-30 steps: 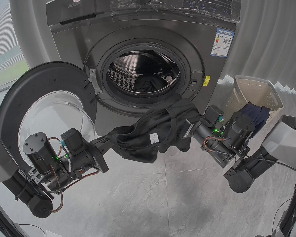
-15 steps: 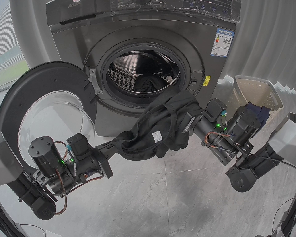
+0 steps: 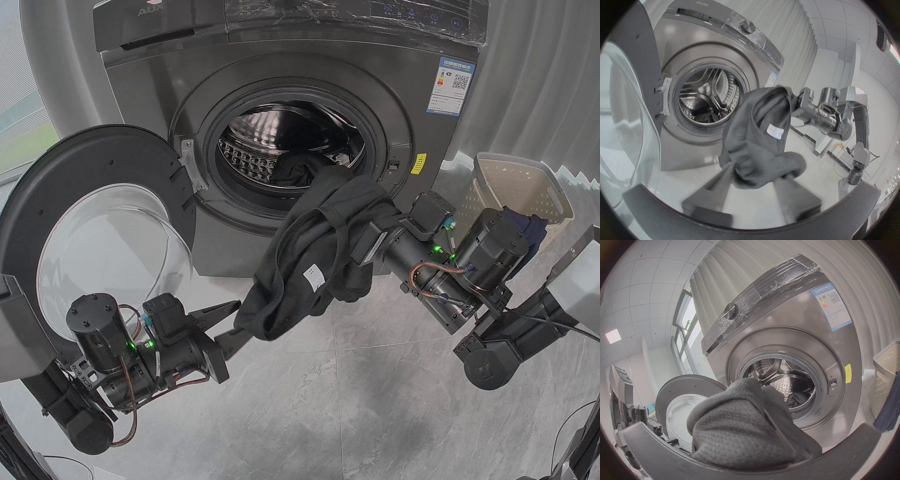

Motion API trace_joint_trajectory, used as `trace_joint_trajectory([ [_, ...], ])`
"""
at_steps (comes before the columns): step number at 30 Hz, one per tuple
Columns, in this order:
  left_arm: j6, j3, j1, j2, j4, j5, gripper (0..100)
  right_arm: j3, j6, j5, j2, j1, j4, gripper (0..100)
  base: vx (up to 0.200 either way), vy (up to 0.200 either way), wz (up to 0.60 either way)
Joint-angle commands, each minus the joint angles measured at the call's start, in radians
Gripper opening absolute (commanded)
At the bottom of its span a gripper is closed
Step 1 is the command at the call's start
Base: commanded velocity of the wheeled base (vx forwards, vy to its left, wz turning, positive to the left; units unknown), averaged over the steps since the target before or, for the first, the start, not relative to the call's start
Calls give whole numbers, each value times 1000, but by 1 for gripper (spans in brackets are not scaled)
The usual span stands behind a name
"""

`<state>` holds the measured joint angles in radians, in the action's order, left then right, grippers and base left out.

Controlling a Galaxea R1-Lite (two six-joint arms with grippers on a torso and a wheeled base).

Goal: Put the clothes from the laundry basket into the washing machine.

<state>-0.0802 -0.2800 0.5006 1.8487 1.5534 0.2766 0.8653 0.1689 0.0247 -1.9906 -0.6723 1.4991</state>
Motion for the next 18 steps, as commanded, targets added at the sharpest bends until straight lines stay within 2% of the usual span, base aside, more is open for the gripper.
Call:
trace_joint_trajectory([
  [1,14,64,-1,30,2,21,100,8,3,0,0,0,-2,0,0,0,0],
  [2,19,68,-1,30,2,26,100,8,3,0,-2,-1,-2,0,0,0,0],
  [7,112,170,-1,66,2,96,100,11,3,0,-4,-4,-2,0,0,0,0],
  [9,139,176,1,76,2,110,100,6,3,1,-5,-12,1,0,0,0,0],
  [11,149,174,3,78,2,113,100,0,4,4,-7,-19,7,0,0,0,0],
  [15,151,205,19,72,2,115,100,-2,4,8,-16,-23,10,0,0,0,0],
  [18,151,206,65,78,4,107,100,-3,4,8,-16,-30,7,0,0,0,0],
])
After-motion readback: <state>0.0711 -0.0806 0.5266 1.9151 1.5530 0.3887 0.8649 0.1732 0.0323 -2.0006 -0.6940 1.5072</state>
